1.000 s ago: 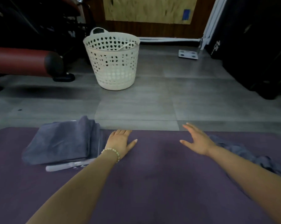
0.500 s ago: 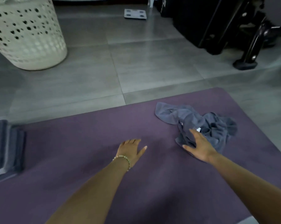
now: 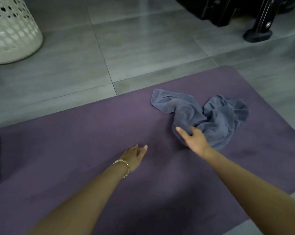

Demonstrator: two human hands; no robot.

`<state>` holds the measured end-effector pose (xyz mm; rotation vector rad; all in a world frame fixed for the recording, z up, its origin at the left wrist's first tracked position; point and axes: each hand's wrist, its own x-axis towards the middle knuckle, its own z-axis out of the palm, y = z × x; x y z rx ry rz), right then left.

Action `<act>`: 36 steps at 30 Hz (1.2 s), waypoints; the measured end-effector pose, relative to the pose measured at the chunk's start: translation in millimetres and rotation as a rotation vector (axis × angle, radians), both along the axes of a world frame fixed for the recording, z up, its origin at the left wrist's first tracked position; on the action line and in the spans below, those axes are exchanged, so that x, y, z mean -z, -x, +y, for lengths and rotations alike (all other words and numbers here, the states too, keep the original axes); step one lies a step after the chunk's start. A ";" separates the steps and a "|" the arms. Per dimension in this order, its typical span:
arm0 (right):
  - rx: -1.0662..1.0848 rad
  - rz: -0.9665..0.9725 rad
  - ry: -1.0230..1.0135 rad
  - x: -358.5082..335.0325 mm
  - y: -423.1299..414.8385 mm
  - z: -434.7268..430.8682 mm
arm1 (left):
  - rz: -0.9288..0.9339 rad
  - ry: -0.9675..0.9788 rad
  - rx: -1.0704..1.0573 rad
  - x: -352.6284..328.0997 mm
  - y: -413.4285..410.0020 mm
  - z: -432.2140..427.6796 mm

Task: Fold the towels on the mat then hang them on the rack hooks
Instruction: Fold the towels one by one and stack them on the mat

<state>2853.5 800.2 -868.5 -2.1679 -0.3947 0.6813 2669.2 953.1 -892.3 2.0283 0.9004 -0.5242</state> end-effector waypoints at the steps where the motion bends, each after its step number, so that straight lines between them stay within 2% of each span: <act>1: -0.041 0.022 -0.058 -7.4 17.7 6.8 | -0.053 0.125 -0.179 -9.5 -4.8 -3.5; 4: -0.328 0.200 -0.097 -35.5 76.7 19.2 | -0.190 0.663 -0.658 -42.0 -11.5 -8.7; 5: -0.445 0.248 -0.071 -46.1 94.8 19.6 | -0.234 0.788 -0.751 -52.4 -8.5 -7.0; 6: -0.527 0.279 -0.047 -52.1 110.2 19.4 | -0.266 0.818 -0.790 -64.9 -2.9 -4.8; 8: -0.629 0.325 -0.045 -70.1 134.6 20.1 | -0.248 0.683 -0.825 -79.7 16.3 3.1; 9: -0.664 0.333 -0.054 -77.2 144.2 20.9 | -0.254 0.555 -0.843 -80.2 27.5 9.3; 11: -0.673 0.359 -0.042 -94.3 159.9 23.4 | -0.306 0.430 -0.849 -97.2 49.8 19.4; 13: -0.565 0.440 -0.092 -118.4 171.5 28.3 | -0.405 0.412 -0.856 -127.8 68.1 26.2; 16: -0.366 0.719 -0.269 -161.2 184.0 42.3 | -0.537 0.393 -0.867 -180.3 92.2 38.6; 19: -0.295 0.884 -0.438 -216.5 197.9 55.2 | -0.639 0.368 -0.821 -236.0 121.7 42.5; 22: -0.330 0.837 -0.487 -263.0 217.8 64.0 | -0.701 0.394 -0.801 -284.1 155.4 36.6; 24: -0.324 0.764 -0.526 -290.5 234.9 67.8 | -0.688 0.329 -0.834 -304.6 178.9 37.1; 27: -0.452 0.535 -0.524 -327.7 259.1 69.5 | -0.478 0.181 -0.815 -327.1 217.2 43.8; 29: -0.621 0.421 -0.469 -355.5 277.6 66.1 | -0.343 -0.015 -0.702 -341.3 243.4 39.1; 30: -0.711 0.345 -0.420 -367.9 286.2 63.1 | -0.366 -0.119 -0.655 -347.8 254.8 34.9; 32: -0.851 0.187 -0.322 -389.4 301.3 57.1 | -0.578 -0.202 -0.501 -369.5 270.4 21.9; 34: -0.925 0.076 -0.278 -401.1 309.7 52.9 | -0.724 -0.179 -0.338 -397.5 279.3 1.3; 36: -0.944 0.046 -0.269 -411.3 315.7 44.8 | -0.769 -0.106 -0.291 -411.1 283.6 -11.2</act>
